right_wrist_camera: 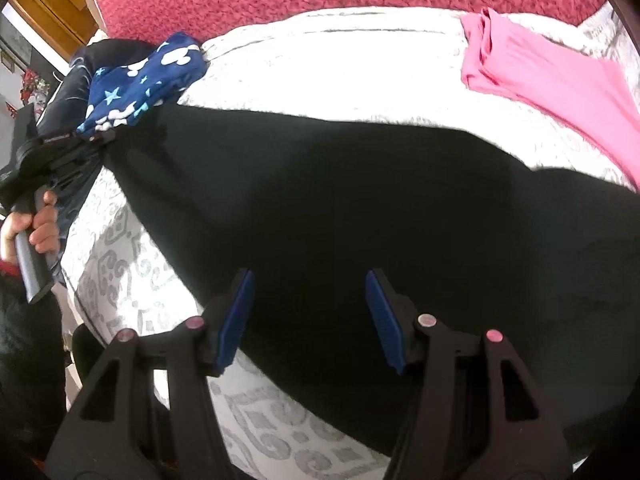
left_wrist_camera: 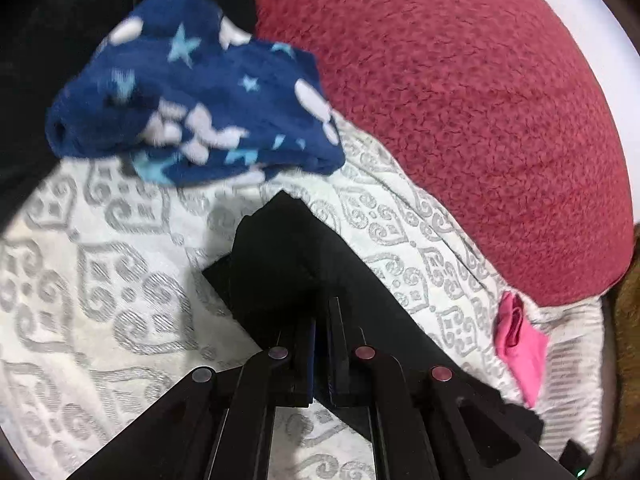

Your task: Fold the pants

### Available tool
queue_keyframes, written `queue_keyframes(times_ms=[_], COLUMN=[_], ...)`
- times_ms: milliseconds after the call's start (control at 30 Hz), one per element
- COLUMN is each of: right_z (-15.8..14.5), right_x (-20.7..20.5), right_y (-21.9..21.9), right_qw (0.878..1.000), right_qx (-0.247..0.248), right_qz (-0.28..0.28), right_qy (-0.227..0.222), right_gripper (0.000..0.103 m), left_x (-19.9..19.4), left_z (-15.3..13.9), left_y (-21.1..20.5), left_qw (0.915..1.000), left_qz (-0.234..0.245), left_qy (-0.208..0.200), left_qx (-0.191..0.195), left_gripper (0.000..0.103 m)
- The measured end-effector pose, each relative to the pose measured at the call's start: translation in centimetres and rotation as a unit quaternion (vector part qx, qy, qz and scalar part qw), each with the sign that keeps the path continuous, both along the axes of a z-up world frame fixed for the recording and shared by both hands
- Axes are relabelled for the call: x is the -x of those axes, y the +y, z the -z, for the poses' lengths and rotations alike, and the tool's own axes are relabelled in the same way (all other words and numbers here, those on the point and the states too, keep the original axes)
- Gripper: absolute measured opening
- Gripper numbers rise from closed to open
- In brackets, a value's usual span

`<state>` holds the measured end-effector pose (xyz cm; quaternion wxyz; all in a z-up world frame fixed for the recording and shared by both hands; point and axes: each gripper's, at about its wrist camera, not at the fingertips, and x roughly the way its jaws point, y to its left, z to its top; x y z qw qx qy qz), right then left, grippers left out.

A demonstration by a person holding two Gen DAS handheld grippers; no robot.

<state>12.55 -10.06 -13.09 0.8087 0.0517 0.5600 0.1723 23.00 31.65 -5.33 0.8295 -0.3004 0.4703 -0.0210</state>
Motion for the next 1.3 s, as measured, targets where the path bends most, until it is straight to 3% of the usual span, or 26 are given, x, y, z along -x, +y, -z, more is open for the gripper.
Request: queue_keyframes(times_ms=[100, 233, 333, 467, 533, 600, 633, 667, 733, 767, 800, 833, 867, 967, 1067, 1133, 1167, 1233, 1300], right_z=[-0.5, -2.3, -3.7, -5.2, -5.2, -4.0, -3.3, -2.4, -1.7, -1.8, -2.0, -2.2, -2.4, -3.5, -4.3, -4.4, -4.3, -4.6, -4.7], right_x=[0.4, 0.1, -0.8, -3.8, -5.8, -8.4, -9.5, -10.6, -12.2, -12.9, -13.4, -14.0, -14.4, -14.9, -14.8, -14.7, -15.0, -15.1, -15.0], right_y=[1.3, 6.2, 11.0, 19.4, 22.5, 25.7, 26.7, 27.3, 26.9, 26.2, 25.4, 24.5, 24.1, 23.9, 24.5, 24.7, 24.8, 24.5, 24.3], right_qw=[0.999, 0.991, 0.976, 0.946, 0.941, 0.941, 0.943, 0.947, 0.960, 0.966, 0.970, 0.974, 0.976, 0.976, 0.976, 0.977, 0.978, 0.980, 0.981], right_qx=[0.002, 0.031, 0.045, 0.073, 0.082, 0.074, 0.070, 0.070, 0.056, 0.036, 0.026, 0.018, 0.012, 0.006, 0.003, 0.004, 0.004, 0.001, -0.014], right_qz=[-0.028, -0.098, -0.167, -0.247, -0.259, -0.285, -0.292, -0.291, -0.259, -0.243, -0.228, -0.212, -0.205, -0.201, -0.202, -0.200, -0.195, -0.187, -0.185], right_qy=[-0.022, -0.082, -0.131, -0.195, -0.202, -0.167, -0.145, -0.118, -0.086, -0.083, -0.083, -0.081, -0.078, -0.084, -0.081, -0.079, -0.075, -0.071, -0.066], right_gripper=[0.059, 0.069, 0.073, 0.080, 0.080, 0.080, 0.068, 0.011, 0.004, 0.004, 0.004, 0.004, 0.004, 0.004, 0.004, 0.004, 0.004, 0.004, 0.004], left_x=[-0.5, -1.3, -1.5, -1.4, -1.3, -1.1, -0.9, -0.7, 0.1, 0.5, 1.1, 1.7, 2.0, 0.7, -1.2, -2.2, -2.6, -2.1, -0.7], left_z=[0.2, -2.3, -3.8, -4.0, -3.8, -3.6, -3.5, -3.3, -2.9, -2.6, -2.1, -1.1, -0.4, 3.5, 6.5, 6.8, 7.3, 7.6, 5.9], left_y=[0.8, 0.1, -0.6, -0.7, -0.4, -0.1, 0.3, 0.5, 1.4, 1.7, 2.2, 2.9, 3.2, 3.2, 2.7, 2.6, 2.7, 3.4, 4.1], left_qw=[0.9991, 0.9979, 0.9961, 0.9949, 0.9942, 0.9933, 0.9927, 0.9925, 0.9957, 0.9966, 0.9975, 0.9984, 0.9987, 0.9996, 0.9971, 0.9978, 0.9966, 0.9939, 0.9946], left_qz=[-0.002, 0.023, 0.044, 0.062, 0.070, 0.076, 0.077, 0.077, 0.059, 0.051, 0.040, 0.016, 0.005, 0.011, 0.005, -0.005, -0.005, -0.024, -0.033], left_qy=[-0.006, -0.045, -0.069, -0.072, -0.074, -0.078, -0.082, -0.084, -0.071, -0.063, -0.051, -0.039, -0.035, 0.026, 0.056, 0.044, 0.054, 0.051, 0.021], left_qx=[0.043, 0.040, 0.034, 0.034, 0.033, 0.039, 0.043, 0.045, 0.006, -0.014, -0.029, -0.038, -0.036, -0.002, 0.051, 0.048, 0.061, 0.095, 0.097], left_gripper=[0.003, 0.003, 0.003, 0.003, 0.003, 0.003, 0.003, 0.004, 0.007, 0.027, 0.058, 0.068, 0.070, 0.068, 0.052, 0.009, 0.001, 0.001, 0.001])
